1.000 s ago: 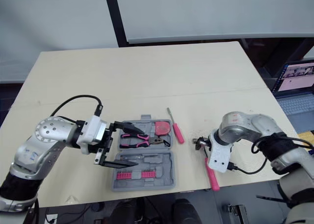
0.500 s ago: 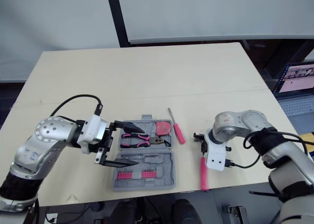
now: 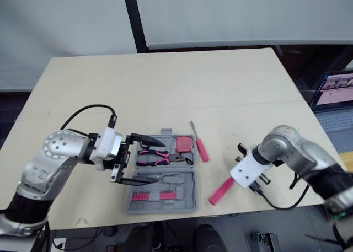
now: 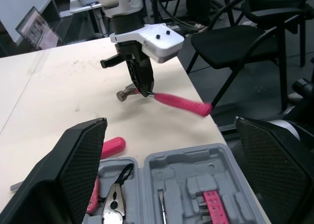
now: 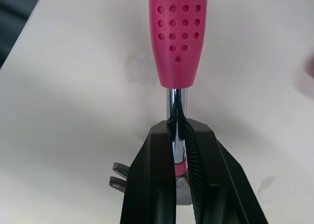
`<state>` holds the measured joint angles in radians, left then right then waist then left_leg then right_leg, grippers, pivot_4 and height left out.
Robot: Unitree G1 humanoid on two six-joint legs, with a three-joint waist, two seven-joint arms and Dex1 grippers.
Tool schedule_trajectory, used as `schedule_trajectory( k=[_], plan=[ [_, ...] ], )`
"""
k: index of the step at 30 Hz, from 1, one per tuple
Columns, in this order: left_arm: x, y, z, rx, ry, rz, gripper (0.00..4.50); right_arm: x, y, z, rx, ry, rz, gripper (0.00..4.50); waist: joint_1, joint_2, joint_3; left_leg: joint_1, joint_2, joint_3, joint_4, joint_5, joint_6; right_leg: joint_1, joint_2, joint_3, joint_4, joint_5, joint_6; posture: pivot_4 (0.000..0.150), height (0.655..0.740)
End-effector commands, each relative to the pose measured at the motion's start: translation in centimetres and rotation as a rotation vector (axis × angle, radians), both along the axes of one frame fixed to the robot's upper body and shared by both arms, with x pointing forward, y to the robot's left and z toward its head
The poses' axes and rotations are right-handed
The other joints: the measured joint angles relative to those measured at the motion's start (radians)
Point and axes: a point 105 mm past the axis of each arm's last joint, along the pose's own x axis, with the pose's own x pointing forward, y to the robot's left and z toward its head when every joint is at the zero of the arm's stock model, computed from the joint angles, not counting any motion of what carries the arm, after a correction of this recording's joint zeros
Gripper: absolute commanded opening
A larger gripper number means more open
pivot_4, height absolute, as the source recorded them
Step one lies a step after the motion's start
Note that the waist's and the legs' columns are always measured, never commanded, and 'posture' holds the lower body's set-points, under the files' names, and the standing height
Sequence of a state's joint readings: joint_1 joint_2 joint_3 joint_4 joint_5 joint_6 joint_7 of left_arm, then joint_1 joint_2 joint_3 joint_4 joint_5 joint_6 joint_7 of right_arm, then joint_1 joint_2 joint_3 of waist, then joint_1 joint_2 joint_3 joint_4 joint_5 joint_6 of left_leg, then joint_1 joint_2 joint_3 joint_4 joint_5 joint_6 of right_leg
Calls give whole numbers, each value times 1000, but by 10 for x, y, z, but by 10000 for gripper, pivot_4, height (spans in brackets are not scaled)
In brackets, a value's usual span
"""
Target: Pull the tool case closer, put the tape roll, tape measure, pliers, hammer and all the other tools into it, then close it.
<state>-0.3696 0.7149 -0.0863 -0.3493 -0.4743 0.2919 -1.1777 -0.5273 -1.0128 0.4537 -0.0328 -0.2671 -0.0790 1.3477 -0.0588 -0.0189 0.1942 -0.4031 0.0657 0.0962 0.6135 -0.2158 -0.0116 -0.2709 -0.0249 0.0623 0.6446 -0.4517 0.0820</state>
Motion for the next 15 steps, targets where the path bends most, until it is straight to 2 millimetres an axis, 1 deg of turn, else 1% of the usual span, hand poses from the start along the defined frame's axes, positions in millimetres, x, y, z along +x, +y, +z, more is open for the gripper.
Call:
schedule_trajectory(
  k=[1, 4, 6, 8, 10, 12, 15],
  plan=[
    [-2, -2, 2, -14, -25, -10, 45000, 6, -2, 19, 104, -45, -319, 341, 4, 0, 0, 0, 0, 0, 0, 0, 0, 0, 0, 0, 0, 0, 0, 1500, 7400],
    [-2, -4, 1, -17, -25, -15, 45000, -8, -10, 12, 139, 40, -536, 341, 16, 0, 0, -2, -1, 0, 0, 0, 0, -1, 0, -1, 0, 0, 0, 1500, 7400],
    [-1, -5, 2, -20, -26, -16, 45000, -9, -12, 9, 196, 70, -700, 341, 22, 0, 0, -2, -1, -1, 1, 0, 0, -1, 0, -1, -1, 0, 0, 1500, 7400],
    [-1, -5, 2, -22, -26, -16, 45000, -13, -16, 5, 260, 167, -933, 341, 24, 0, 0, -2, -1, 0, 1, 0, 0, -1, 0, 0, 0, 0, 0, 1500, 7400],
    [-1, -5, 1, -23, -26, -16, 45000, -14, -15, 4, 327, 264, -1167, 341, 22, 0, 0, -2, -1, -1, 0, 0, -1, -1, 0, 0, 1, 0, 0, 1500, 7400],
    [-1, -5, 0, -23, -25, -17, 45000, -7, -16, 2, 386, 320, -1341, 341, 18, 0, 0, -2, -1, 0, 0, 0, -1, -2, 0, 0, 1, 0, 0, 1500, 7400],
    [-2, -6, 0, -26, -26, -19, 45000, 10, -24, -4, 445, 310, -1490, 341, 18, 0, 0, -2, -1, 0, -2, 0, -2, -3, 0, 0, -1, 0, 0, 1500, 7400]
  ],
)
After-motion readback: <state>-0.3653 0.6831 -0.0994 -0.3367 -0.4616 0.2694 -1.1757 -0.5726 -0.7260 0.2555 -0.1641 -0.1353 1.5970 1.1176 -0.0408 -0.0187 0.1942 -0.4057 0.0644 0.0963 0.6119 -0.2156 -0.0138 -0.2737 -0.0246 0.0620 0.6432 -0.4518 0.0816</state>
